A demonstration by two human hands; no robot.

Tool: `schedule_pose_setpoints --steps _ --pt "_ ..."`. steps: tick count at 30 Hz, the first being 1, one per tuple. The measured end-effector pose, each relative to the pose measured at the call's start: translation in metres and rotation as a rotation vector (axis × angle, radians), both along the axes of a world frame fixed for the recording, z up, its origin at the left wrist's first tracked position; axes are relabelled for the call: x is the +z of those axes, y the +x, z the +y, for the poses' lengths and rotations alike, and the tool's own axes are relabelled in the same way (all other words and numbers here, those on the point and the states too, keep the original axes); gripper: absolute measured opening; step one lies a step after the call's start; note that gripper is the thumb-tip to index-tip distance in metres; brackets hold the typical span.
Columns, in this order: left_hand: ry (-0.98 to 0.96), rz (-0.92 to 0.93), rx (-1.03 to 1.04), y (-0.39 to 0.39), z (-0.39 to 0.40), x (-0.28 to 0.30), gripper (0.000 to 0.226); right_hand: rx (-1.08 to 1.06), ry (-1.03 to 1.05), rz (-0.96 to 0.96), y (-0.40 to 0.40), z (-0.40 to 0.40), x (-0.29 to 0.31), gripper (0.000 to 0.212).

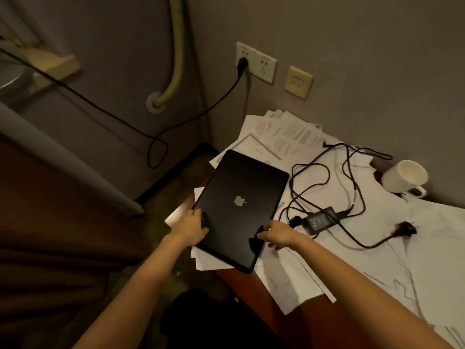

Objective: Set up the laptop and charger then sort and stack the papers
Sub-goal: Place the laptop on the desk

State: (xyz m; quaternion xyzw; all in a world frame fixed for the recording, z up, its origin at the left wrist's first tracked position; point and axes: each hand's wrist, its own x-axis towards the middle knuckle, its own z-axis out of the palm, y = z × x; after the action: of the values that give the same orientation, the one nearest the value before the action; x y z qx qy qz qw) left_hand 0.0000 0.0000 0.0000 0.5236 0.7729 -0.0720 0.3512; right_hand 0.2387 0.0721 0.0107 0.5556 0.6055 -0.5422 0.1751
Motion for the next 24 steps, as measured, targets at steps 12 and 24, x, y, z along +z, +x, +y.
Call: schedule_pose_setpoints --steps 12,24 --pt "0.033 -0.085 0.349 -0.007 0.028 -0.018 0.06 -0.712 0.048 -0.164 -0.026 -0.016 -0.046 0.049" --pt "0.155 -0.127 0.526 -0.022 0.055 -0.02 0.072 -1.143 0.019 0.015 -0.048 -0.023 -0.045 0.073"
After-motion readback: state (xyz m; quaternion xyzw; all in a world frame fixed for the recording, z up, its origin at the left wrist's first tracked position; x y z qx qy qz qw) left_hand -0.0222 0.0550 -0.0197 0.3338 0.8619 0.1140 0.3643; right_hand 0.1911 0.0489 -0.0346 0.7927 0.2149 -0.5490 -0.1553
